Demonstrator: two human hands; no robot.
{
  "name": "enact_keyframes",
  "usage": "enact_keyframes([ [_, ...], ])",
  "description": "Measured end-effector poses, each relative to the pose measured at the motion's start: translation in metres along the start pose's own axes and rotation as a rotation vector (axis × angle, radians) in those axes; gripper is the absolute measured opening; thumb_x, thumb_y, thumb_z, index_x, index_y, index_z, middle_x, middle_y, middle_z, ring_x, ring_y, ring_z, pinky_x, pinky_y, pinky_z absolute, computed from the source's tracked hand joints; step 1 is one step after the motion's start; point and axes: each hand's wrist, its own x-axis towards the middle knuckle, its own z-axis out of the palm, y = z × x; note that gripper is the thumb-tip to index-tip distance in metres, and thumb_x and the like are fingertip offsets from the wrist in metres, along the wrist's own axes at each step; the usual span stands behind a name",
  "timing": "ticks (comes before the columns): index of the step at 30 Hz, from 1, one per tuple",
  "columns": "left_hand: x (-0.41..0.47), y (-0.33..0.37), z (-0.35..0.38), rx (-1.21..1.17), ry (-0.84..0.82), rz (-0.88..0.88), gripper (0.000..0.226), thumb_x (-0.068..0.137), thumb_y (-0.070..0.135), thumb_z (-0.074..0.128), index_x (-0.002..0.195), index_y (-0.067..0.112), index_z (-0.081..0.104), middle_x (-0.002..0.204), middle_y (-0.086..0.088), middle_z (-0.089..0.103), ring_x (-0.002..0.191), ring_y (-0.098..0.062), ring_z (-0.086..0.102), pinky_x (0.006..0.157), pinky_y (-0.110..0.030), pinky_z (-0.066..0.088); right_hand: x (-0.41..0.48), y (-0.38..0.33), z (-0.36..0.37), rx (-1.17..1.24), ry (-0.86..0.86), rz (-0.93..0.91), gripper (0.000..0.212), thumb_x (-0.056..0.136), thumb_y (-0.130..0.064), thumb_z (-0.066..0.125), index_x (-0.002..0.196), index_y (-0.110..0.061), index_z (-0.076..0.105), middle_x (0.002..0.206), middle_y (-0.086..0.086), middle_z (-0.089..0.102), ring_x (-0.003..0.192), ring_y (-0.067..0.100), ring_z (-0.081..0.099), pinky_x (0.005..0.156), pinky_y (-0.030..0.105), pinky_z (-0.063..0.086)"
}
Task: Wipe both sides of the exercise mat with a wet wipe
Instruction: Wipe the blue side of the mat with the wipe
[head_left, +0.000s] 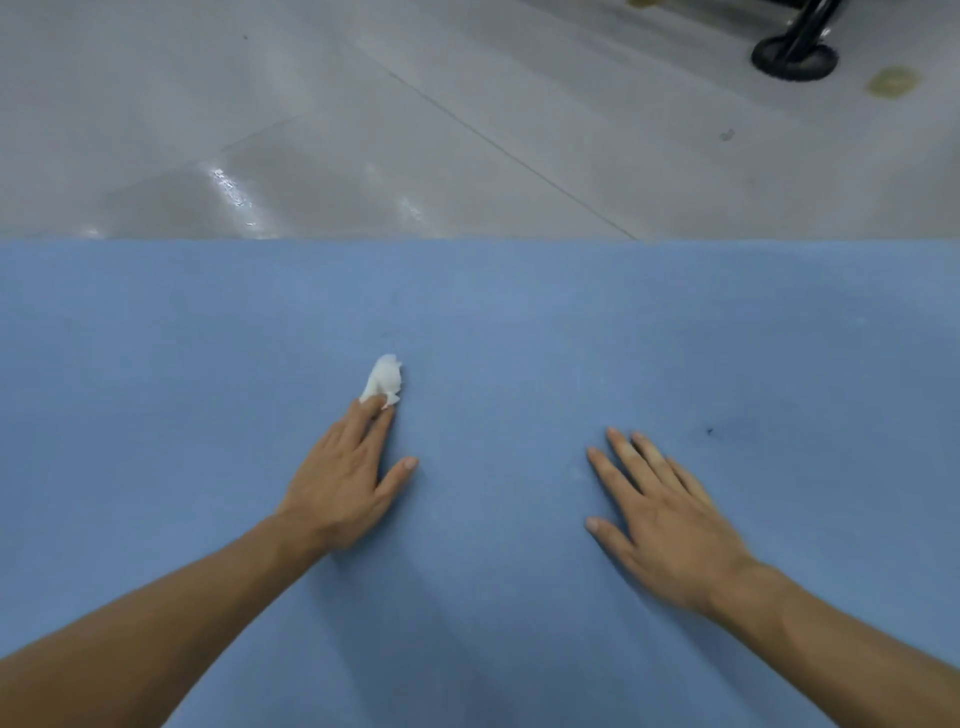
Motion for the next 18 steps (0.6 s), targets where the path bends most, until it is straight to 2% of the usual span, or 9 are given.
enact_keyframes([
  [3, -0.004, 0.034, 0.006, -0.045, -0.024, 0.093, 0.1, 0.094, 0.081, 0.006, 0.162, 0.011, 0.026, 0.17, -0.01, 0.021, 0.158, -0.027, 0.017, 0.125, -0.023, -0.004, -0.004, -0.005, 0.006, 0.013, 0.033, 0.012, 0.074, 0.096, -0.062, 0.031, 0.159, -0.023, 0.042, 0.168, 0.003, 0.033, 0.154, 0.028, 0.032, 0.119, 0.048, 0.035],
  [6, -0.007, 0.085, 0.016, -0.085, -0.066, 0.226, 0.096, 0.096, 0.079, 0.011, 0.163, 0.011, 0.023, 0.171, -0.008, 0.019, 0.159, -0.023, 0.01, 0.129, -0.034, 0.006, -0.011, -0.001, 0.007, 0.022, 0.051, -0.034, 0.075, 0.098, -0.065, 0.027, 0.162, -0.027, 0.033, 0.171, 0.0, 0.024, 0.158, 0.024, 0.023, 0.124, 0.045, 0.026],
  [8, -0.012, 0.125, 0.025, -0.098, -0.072, 0.359, 0.089, 0.099, 0.073, 0.022, 0.163, 0.01, 0.027, 0.17, -0.008, 0.023, 0.159, -0.025, 0.012, 0.129, -0.041, 0.014, -0.018, 0.007, 0.008, 0.026, 0.031, -0.058, 0.077, 0.098, -0.067, 0.023, 0.165, -0.03, 0.026, 0.173, -0.003, 0.016, 0.16, 0.021, 0.015, 0.127, 0.044, 0.022],
  [10, -0.019, 0.165, 0.035, -0.098, -0.073, 0.493, 0.084, 0.1, 0.066, 0.03, 0.161, 0.009, 0.03, 0.169, -0.008, 0.026, 0.159, -0.024, 0.013, 0.128, -0.041, 0.014, -0.027, 0.018, 0.008, 0.004, 0.022, -0.074, 0.077, 0.098, -0.068, 0.023, 0.165, -0.03, 0.025, 0.174, -0.003, 0.014, 0.16, 0.02, 0.014, 0.127, 0.045, 0.024],
  [12, -0.027, 0.194, 0.044, -0.08, -0.082, 0.568, 0.081, 0.101, 0.063, 0.034, 0.16, 0.008, 0.032, 0.169, -0.006, 0.026, 0.159, -0.023, 0.01, 0.129, -0.038, 0.007, -0.04, 0.033, 0.009, -0.027, 0.007, -0.081, 0.076, 0.099, -0.067, 0.025, 0.165, -0.03, 0.025, 0.174, -0.003, 0.014, 0.16, 0.019, 0.013, 0.125, 0.042, 0.02],
  [14, -0.029, 0.206, 0.049, -0.079, -0.095, 0.586, 0.079, 0.101, 0.061, 0.035, 0.16, 0.009, 0.033, 0.169, -0.005, 0.026, 0.159, -0.022, 0.01, 0.128, -0.035, 0.002, -0.056, 0.048, 0.01, -0.047, 0.02, -0.071, 0.073, 0.1, -0.066, 0.029, 0.164, -0.03, 0.027, 0.173, -0.001, 0.019, 0.159, 0.021, 0.018, 0.122, 0.041, 0.018],
  [18, -0.012, 0.181, 0.044, -0.003, -0.05, 0.617, 0.071, 0.103, 0.057, 0.035, 0.157, 0.012, 0.04, 0.164, -0.005, 0.038, 0.154, -0.024, 0.029, 0.126, -0.036, 0.013, -0.084, 0.07, 0.015, -0.064, 0.034, -0.022, 0.069, 0.102, -0.063, 0.032, 0.162, -0.029, 0.033, 0.171, 0.001, 0.026, 0.157, 0.023, 0.025, 0.121, 0.043, 0.021],
])
